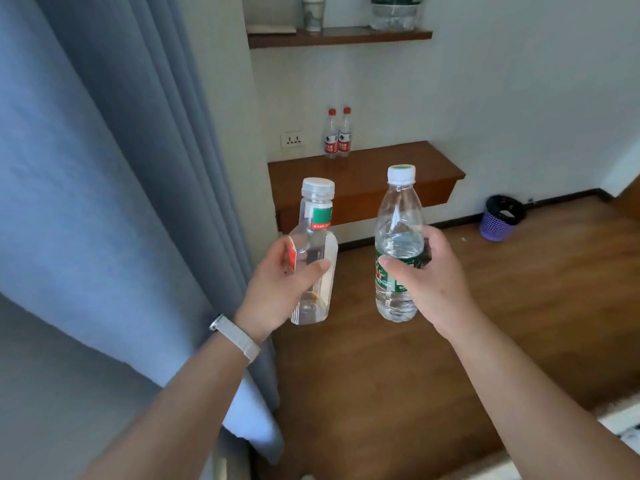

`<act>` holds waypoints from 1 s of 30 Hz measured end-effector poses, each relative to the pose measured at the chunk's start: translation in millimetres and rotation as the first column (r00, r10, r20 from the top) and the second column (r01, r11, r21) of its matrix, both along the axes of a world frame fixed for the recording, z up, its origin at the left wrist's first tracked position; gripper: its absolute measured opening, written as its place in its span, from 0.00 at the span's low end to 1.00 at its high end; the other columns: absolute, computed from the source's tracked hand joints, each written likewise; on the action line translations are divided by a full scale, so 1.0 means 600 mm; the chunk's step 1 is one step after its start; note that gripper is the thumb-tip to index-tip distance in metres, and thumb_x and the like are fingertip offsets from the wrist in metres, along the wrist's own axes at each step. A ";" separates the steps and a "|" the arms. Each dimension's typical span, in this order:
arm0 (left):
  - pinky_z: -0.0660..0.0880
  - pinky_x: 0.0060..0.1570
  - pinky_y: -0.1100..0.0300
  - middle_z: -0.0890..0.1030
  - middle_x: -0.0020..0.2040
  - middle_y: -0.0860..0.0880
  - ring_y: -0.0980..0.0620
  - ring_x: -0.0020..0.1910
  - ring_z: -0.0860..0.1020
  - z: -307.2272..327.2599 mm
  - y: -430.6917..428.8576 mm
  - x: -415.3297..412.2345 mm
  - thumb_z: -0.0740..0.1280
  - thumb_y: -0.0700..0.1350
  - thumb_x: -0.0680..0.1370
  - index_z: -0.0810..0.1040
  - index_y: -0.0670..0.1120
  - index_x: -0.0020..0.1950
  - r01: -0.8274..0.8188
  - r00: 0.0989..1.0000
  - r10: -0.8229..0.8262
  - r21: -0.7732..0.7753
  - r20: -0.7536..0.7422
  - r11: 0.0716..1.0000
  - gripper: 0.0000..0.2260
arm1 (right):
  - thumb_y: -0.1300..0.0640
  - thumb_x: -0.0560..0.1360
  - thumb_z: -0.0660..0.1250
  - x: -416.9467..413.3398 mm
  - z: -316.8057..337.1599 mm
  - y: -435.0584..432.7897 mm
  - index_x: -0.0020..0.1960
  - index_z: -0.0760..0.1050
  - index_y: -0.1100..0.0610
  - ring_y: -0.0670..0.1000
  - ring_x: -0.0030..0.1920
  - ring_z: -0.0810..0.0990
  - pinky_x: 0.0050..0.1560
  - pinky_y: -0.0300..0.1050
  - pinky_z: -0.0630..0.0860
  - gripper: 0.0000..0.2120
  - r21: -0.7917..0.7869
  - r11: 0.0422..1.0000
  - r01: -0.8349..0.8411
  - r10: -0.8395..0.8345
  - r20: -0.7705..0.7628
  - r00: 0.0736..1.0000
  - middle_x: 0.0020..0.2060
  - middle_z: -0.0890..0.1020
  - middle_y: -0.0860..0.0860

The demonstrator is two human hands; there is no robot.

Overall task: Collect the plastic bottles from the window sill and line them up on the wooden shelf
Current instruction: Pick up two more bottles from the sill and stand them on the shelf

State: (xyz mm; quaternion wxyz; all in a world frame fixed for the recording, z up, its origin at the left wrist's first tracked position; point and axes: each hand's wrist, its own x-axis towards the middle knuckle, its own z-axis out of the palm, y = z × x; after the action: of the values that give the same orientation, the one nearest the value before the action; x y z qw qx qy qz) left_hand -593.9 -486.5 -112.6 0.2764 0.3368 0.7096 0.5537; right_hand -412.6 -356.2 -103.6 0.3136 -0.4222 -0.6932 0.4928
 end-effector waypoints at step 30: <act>0.76 0.62 0.50 0.79 0.59 0.58 0.55 0.59 0.78 0.043 0.501 -0.083 0.71 0.55 0.76 0.72 0.56 0.68 0.096 0.988 -0.101 -0.048 -0.118 0.994 0.21 | 0.51 0.71 0.76 0.000 0.025 0.430 0.65 0.70 0.45 0.43 0.53 0.79 0.51 0.44 0.78 0.25 0.003 0.986 0.168 -0.168 -0.045 0.985 0.53 0.79 0.42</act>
State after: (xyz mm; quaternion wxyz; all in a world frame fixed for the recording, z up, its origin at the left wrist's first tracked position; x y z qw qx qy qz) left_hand -643.4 -186.2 -87.0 0.2673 0.3983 0.7189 0.5031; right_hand -412.6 -98.3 -88.5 0.3709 -0.4670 -0.6495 0.4716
